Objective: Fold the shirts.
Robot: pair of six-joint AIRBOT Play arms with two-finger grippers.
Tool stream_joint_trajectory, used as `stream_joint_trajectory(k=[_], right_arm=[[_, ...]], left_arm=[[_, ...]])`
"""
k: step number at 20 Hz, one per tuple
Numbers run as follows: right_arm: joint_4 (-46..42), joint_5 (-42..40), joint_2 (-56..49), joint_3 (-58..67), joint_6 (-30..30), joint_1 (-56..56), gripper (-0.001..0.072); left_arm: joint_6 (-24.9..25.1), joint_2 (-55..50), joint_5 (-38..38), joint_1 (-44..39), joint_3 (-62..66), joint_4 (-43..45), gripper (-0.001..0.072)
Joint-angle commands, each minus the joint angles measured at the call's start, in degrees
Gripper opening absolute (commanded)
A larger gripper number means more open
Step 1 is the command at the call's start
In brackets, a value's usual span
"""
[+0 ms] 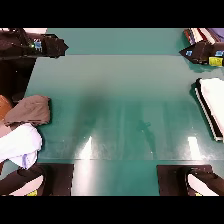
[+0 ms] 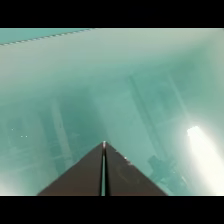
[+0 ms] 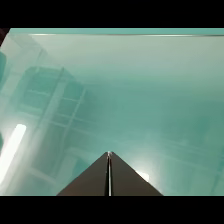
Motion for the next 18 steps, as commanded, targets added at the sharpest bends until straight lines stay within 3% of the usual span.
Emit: stream_joint_trajectory(k=[1,14,16,17,18], right_arm=[[0.0,0.0,0.0,0.1,0.0,0.1,0.0016],[0.1,0.9,0.0,0.1,0.0,0.1,0.0016],[0.1,0.9,0.0,0.1,0.0,0.1,0.0016],[0.2,0.9,0.0,0.1,0.0,0.1,0.0016],[0.2,0.9,0.0,0.1,0.0,0.1,0.0016]], left_arm=[[0.0,0.0,0.1,0.0,0.0,0.0,0.0029],[0.3,0.0,1.7,0.0,0.0,0.2,0.0029],[1.7,0.2,-2.8,1.2,0.1,4.9,0.0030],[1.7,0.2,-6.9,2.6,0.0,8.4,0.0070],[1.3,0.2,-11.0,4.5,-0.7,13.0,0.0432]])
